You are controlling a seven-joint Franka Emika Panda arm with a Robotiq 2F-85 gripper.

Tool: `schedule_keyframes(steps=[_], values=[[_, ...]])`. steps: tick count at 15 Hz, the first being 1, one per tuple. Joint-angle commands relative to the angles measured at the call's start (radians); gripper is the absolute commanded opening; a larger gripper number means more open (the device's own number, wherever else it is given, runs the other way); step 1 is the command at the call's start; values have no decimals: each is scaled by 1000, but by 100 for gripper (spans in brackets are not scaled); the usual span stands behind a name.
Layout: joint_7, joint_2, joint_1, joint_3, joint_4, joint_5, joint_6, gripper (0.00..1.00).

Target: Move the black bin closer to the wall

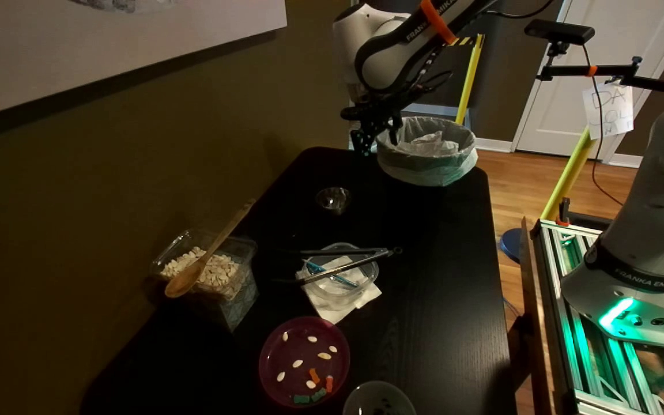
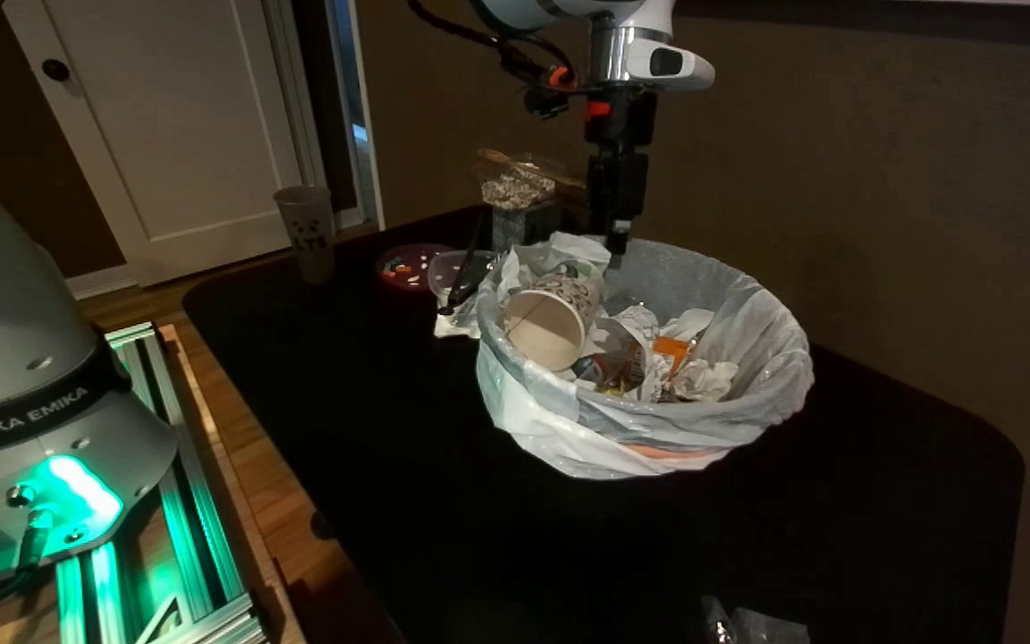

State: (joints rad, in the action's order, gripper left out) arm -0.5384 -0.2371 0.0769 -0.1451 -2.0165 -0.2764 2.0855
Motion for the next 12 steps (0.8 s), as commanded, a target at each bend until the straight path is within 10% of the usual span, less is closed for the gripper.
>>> schedule_keyframes(steps=[1,9,12], values=[[15,-44,8,-15,50,53,-27,63],[13,-73,15,-37,69,102,-29,0],[6,-67,14,-43,64,107,-32,0]])
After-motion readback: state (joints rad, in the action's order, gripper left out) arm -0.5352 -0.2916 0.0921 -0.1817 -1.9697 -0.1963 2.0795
